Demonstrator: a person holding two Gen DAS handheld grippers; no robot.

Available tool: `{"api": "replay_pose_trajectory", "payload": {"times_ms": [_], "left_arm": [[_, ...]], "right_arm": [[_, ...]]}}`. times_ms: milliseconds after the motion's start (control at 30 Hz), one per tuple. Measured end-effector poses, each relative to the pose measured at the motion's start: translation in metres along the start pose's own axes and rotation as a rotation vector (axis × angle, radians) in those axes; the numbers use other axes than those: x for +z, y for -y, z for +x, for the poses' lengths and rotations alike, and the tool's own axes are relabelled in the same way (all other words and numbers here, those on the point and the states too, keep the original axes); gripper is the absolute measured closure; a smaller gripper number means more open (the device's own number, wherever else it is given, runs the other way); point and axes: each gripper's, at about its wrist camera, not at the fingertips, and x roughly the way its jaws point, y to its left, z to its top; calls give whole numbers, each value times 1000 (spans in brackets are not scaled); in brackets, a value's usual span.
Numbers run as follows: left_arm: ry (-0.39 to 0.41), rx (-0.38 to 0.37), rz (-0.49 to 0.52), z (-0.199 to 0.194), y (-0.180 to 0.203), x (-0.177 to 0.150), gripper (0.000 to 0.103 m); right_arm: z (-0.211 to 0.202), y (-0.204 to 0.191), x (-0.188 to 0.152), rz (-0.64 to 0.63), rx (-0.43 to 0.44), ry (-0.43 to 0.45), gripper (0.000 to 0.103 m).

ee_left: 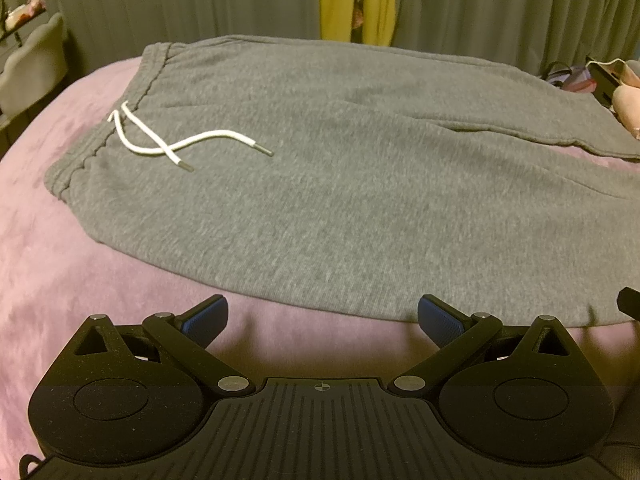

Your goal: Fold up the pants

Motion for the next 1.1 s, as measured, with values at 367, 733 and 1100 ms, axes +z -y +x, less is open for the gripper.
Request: {"api": "replay_pose_trajectory", "payload": {"times_ms": [367,733,1100], "left_arm": [[-2,-10,-9,-1,-2,1,0],[-20,-21,-18,4,-3,3,0],[-45,-42,-37,11,-5,11,0]], "right_arm": [[4,3,-1,24,7,-9,4],[13,5,-2,38,20,-24,4],[26,13,1,91,42,-49,4]]}}
